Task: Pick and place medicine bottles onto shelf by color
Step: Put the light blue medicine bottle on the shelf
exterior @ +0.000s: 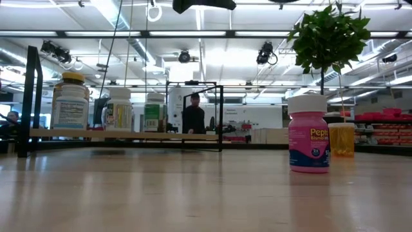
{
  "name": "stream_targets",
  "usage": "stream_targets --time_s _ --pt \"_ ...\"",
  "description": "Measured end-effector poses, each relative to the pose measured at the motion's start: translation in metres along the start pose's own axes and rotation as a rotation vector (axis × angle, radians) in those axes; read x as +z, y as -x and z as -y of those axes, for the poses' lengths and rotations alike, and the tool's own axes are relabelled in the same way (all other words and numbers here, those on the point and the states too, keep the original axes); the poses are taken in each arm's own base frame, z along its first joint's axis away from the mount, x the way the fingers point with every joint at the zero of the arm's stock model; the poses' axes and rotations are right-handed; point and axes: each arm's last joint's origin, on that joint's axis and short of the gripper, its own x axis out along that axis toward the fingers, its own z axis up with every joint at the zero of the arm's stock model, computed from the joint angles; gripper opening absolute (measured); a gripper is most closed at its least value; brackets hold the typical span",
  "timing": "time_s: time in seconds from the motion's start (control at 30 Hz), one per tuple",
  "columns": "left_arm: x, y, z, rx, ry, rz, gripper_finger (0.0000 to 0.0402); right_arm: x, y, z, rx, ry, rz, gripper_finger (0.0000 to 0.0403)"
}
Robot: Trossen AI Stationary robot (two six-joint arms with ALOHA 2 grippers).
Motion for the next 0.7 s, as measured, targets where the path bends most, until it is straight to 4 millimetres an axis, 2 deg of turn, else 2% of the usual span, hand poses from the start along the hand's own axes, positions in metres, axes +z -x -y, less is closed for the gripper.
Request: stream_targets --time_s 0.4,0.7 --pt "-0.0009 0.0002 0.0002 0.001 0.004 -0.006 0.0364 0.0022 -0.0039 0.0018 -0.004 0.003 0.01 0.029" --pt "-0.0006 -0.0002 -0.0012 0.008 -0.025 -0.01 0.0364 0.0022 -0.0038 0.0019 -0.005 0.059 0.01 0.0222"
